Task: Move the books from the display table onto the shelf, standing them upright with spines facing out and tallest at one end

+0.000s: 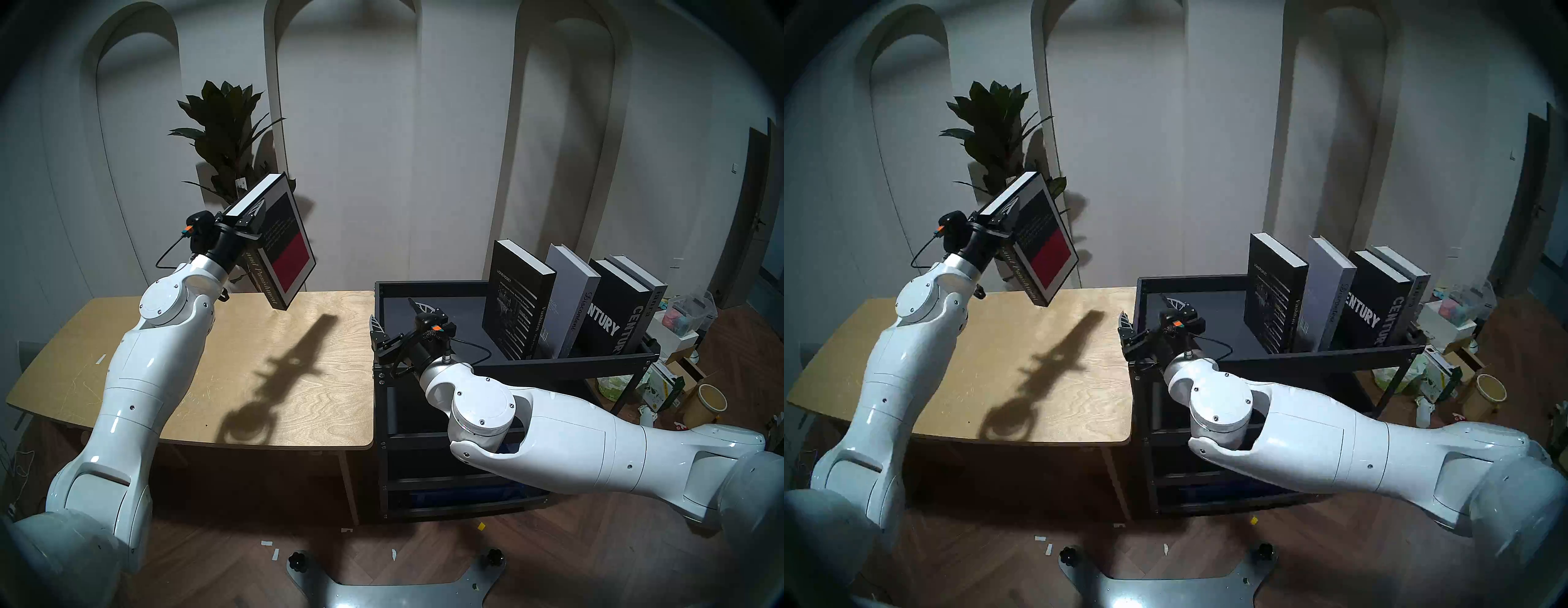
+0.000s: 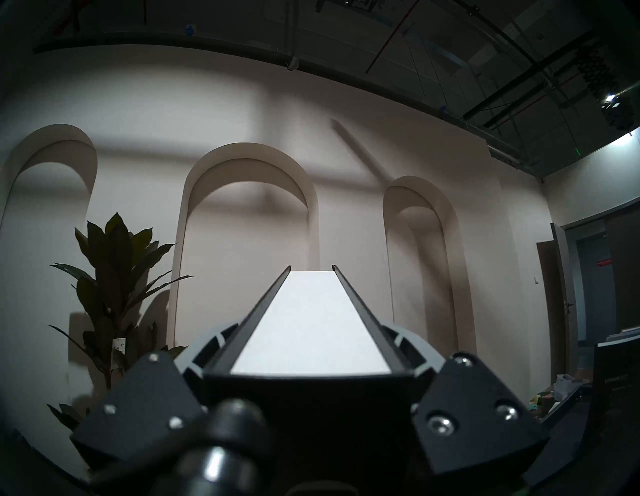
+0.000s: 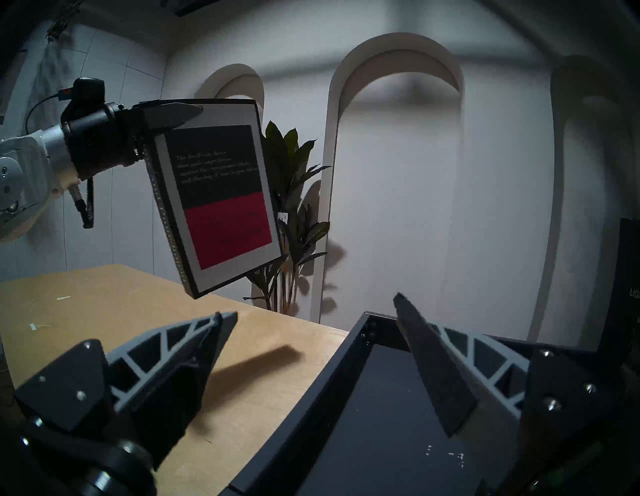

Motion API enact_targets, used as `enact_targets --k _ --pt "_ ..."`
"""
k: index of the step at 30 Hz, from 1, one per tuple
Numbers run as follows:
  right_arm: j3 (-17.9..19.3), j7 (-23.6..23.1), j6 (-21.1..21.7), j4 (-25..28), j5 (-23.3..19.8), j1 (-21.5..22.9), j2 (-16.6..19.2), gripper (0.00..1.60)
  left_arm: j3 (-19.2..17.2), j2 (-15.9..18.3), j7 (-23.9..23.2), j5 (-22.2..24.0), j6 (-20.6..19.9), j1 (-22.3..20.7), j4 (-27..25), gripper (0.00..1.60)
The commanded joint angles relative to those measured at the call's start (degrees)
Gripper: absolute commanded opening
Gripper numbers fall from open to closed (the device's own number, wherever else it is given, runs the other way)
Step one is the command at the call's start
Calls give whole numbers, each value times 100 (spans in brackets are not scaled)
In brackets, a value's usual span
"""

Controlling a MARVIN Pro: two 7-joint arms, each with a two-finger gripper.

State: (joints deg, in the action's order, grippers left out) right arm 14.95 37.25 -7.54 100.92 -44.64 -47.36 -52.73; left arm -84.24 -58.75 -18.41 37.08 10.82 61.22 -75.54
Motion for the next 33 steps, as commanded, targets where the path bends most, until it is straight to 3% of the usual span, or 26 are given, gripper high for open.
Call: enact_targets --k 1,27,33 --pt "65 -8 -2 -67 91 171 -166 160 -236 260 260 -121 35 362 -437 0" --pt "15 -148 -4 -784 464 382 -524 160 -820 391 1274 -521 22 1720 -2238 0" --pt "-48 -157 -51 -922 622 385 -614 160 -1302 479 1415 -311 -50 2291 -2622 0"
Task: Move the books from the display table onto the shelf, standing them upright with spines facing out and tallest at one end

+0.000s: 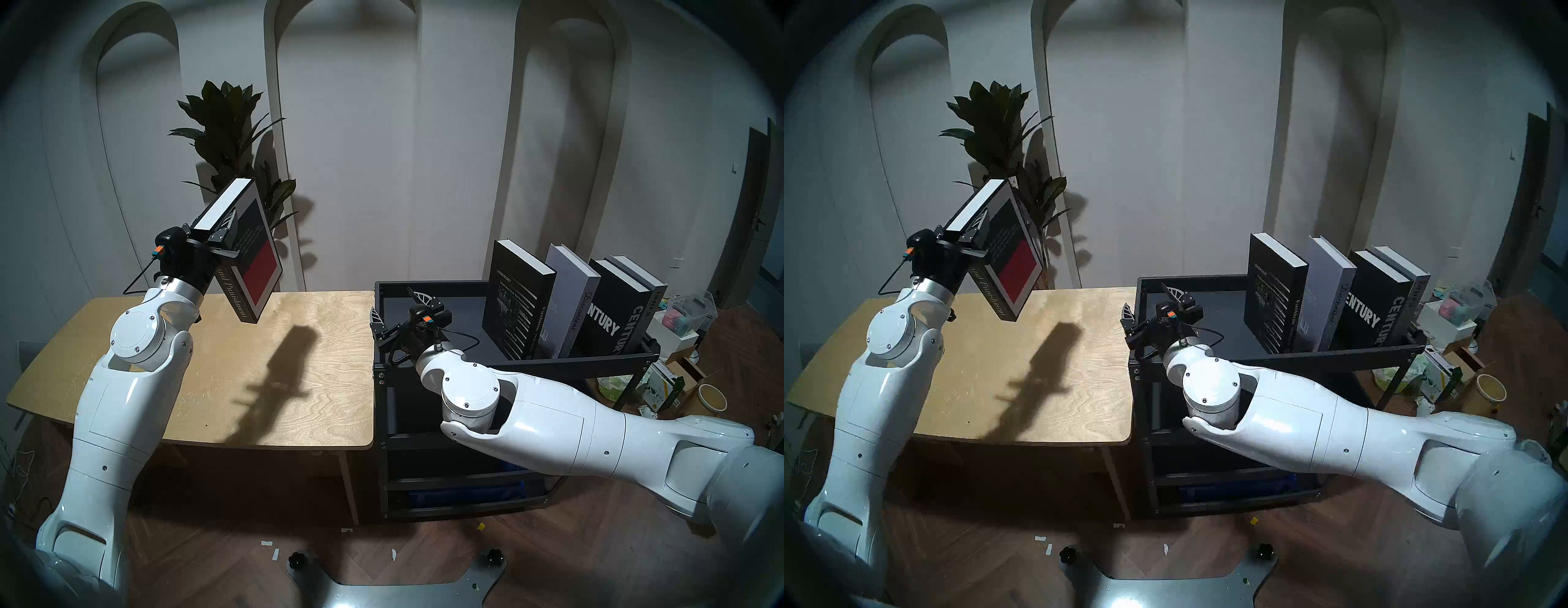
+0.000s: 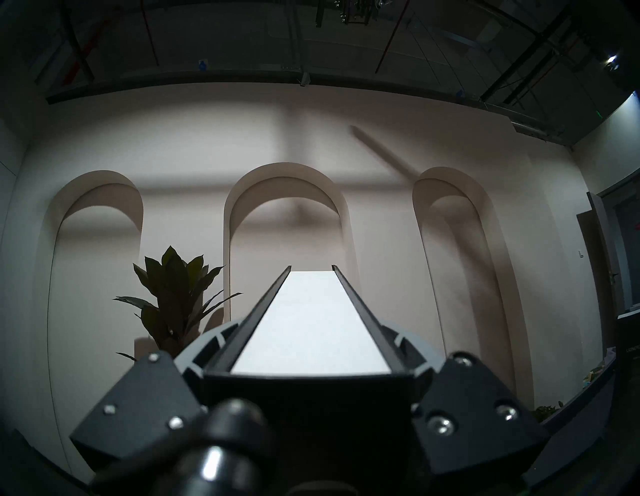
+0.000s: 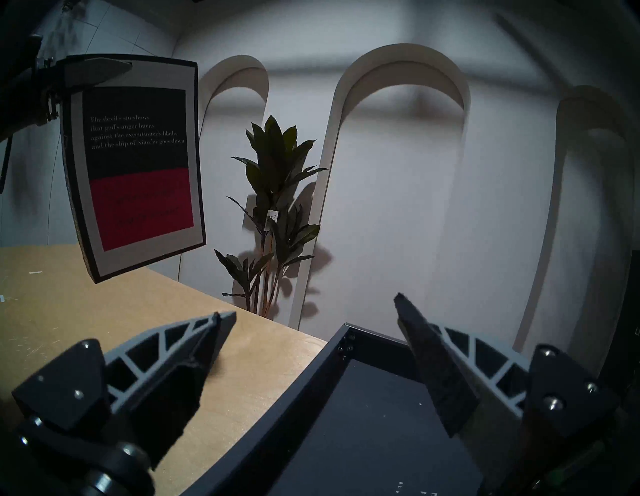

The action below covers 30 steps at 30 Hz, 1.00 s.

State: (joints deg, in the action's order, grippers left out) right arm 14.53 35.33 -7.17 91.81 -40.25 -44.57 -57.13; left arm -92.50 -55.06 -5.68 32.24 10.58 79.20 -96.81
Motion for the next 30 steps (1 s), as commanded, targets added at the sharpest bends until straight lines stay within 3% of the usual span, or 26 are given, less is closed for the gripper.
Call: enact_targets --k 1,4,10,17,23,30 --pt "-15 40 -100 -28 218 111 -187 160 -552 165 135 162 -39 631 -629 0" --pt "-47 61 -140 -82 336 115 -219 160 -782 170 248 214 -200 865 -752 0" --pt "-163 162 -268 -147 657 88 -285 160 -1228 144 954 276 -969 1285 -932 0" --pt "-273 235 -290 -204 886 122 -449 160 -658 -209 1682 482 -1843 596 -1261 0" --pt "-372 248 -270 -146 937 131 -692 160 -167 -381 1981 603 -2123 232 -1726 0" --pt "-449 274 -229 -163 969 177 -1048 160 73 -558 2417 646 -2333 -27 -2156 0"
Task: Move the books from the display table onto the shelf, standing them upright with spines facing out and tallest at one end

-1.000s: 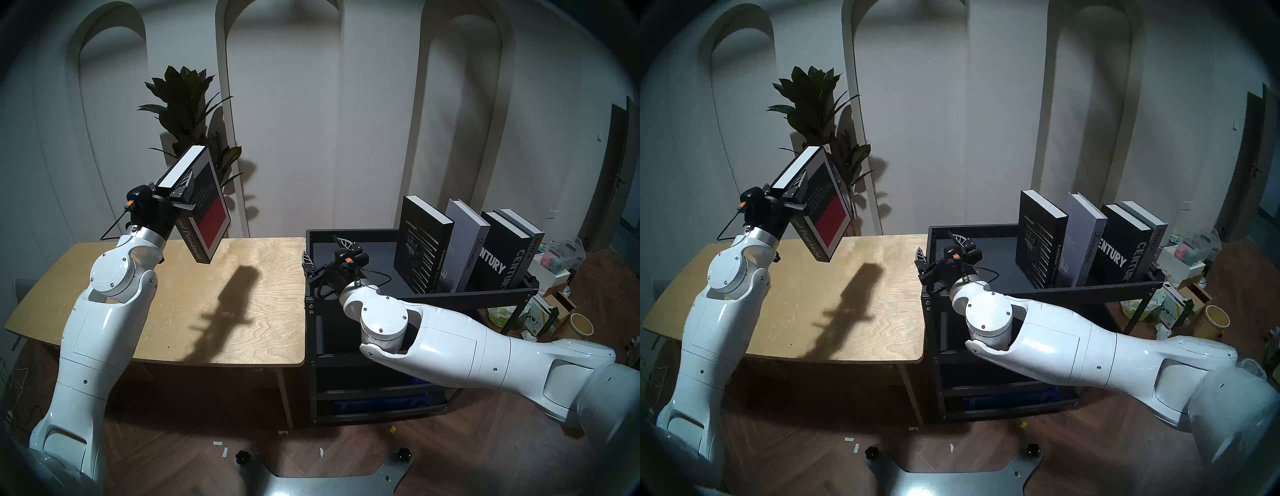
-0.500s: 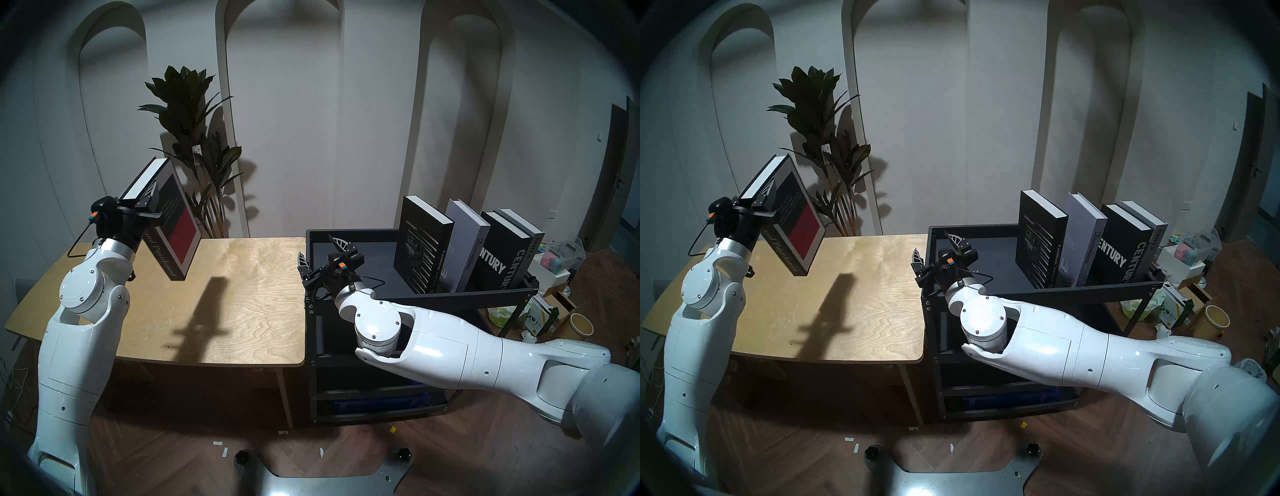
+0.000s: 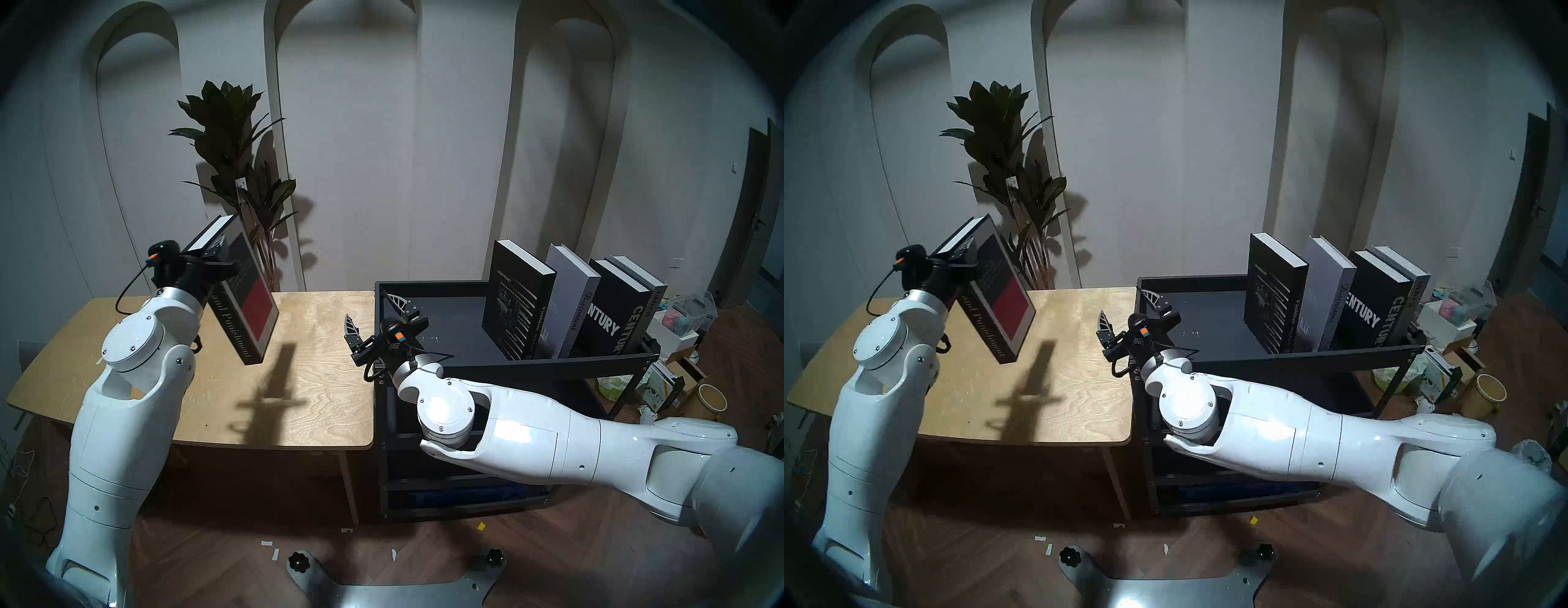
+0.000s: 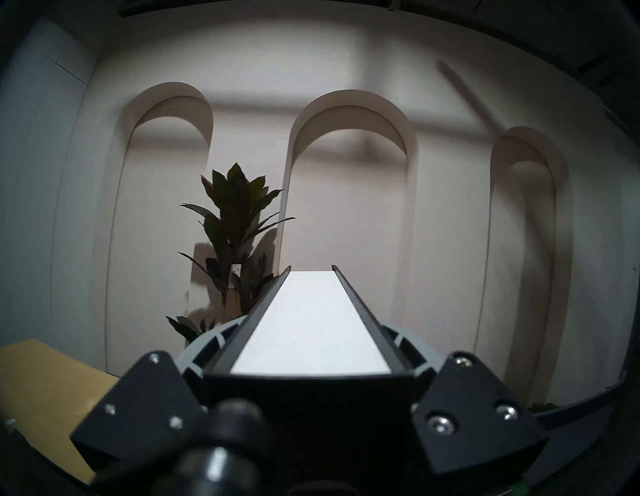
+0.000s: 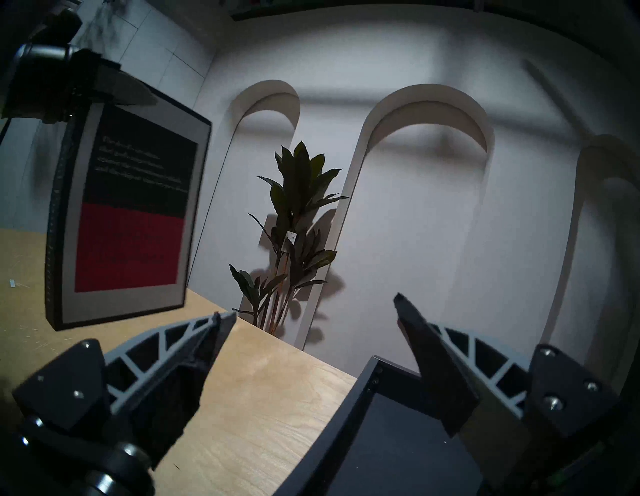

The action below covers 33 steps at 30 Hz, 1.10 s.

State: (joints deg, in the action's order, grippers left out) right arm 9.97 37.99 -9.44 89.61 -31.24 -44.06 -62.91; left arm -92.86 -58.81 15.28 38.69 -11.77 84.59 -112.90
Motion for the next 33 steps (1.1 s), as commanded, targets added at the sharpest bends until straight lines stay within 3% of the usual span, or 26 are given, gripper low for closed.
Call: enact_targets --k 1,5,7,8,9,16,23,24,27,28,33 --pt "-15 6 11 48 70 124 -547 160 156 -212 384 -14 -115 -624 -579 0" --pt "-111 16 57 68 76 130 -772 160 376 -358 651 -4 -255 -787 -701 0" --pt "-132 59 94 -7 84 130 -1059 160 550 -442 800 -18 -366 -1124 -609 0" --pt "-198 7 75 203 91 170 -784 160 489 -452 845 -24 -325 -777 -759 0" --pt "-186 56 107 79 89 150 -1078 160 614 -506 918 -24 -409 -1063 -646 0" --pt "-264 174 237 83 68 191 -1369 160 906 -739 1373 -114 -620 -1305 -538 0" --pt "-203 389 429 -235 28 206 -1826 160 1134 -947 1825 -186 -930 -1677 -392 0" --pt "-201 389 435 -226 23 227 -1760 160 1110 -962 1862 -193 -949 -1602 -443 0" --pt "-124 506 517 -496 31 277 -2072 160 1243 -1082 2108 -225 -1117 -1884 -328 0" --pt "-129 502 521 -483 27 298 -1987 160 1210 -1106 2158 -239 -1137 -1782 -395 0" --pt "-48 622 562 -917 78 383 -2313 160 1394 -1232 2597 -281 -1394 -2069 -192 0"
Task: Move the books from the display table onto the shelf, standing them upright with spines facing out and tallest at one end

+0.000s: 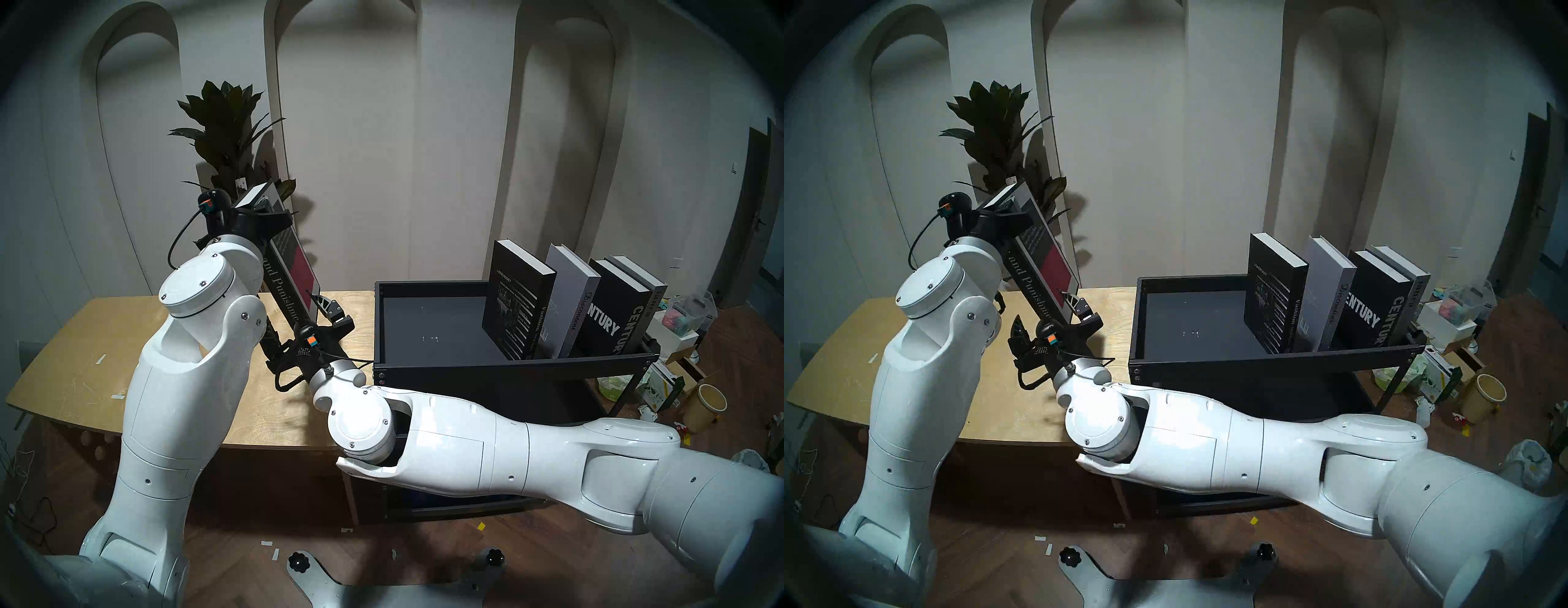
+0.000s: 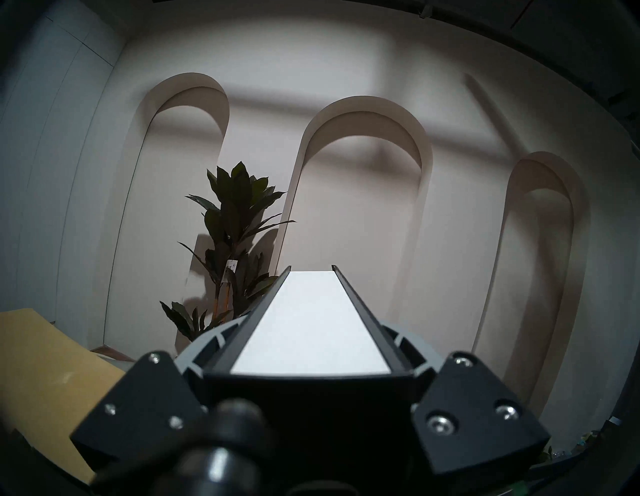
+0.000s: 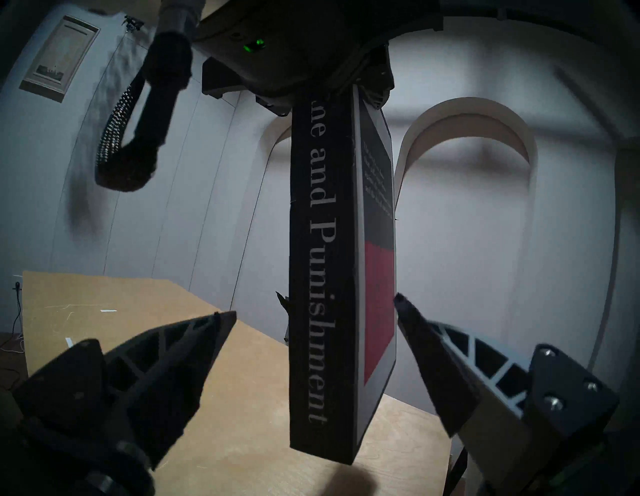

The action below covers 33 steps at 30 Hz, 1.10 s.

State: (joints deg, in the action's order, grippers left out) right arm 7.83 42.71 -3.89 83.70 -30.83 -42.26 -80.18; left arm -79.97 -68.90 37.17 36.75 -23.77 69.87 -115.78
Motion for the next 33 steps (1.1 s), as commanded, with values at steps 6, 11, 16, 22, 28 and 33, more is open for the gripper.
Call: enact_targets --k 6,11,16,22,28,33 --pt "200 160 -127 -797 174 364 -762 160 257 -261 868 -33 -426 -702 257 0" --pt "190 145 -333 -1136 273 434 -922 160 340 -265 1186 51 -584 -750 337 0" --pt "165 151 -540 -1427 367 456 -1065 160 416 -297 1468 136 -663 -794 374 0" --pt "159 164 -819 -1891 452 494 -1287 0 565 -406 1897 357 -665 -819 322 0" --pt "173 224 -1069 -2294 508 491 -1509 0 701 -532 2284 571 -617 -932 215 0" --pt "210 292 -1088 -2464 500 516 -1692 0 740 -697 2495 727 -614 -1137 23 160"
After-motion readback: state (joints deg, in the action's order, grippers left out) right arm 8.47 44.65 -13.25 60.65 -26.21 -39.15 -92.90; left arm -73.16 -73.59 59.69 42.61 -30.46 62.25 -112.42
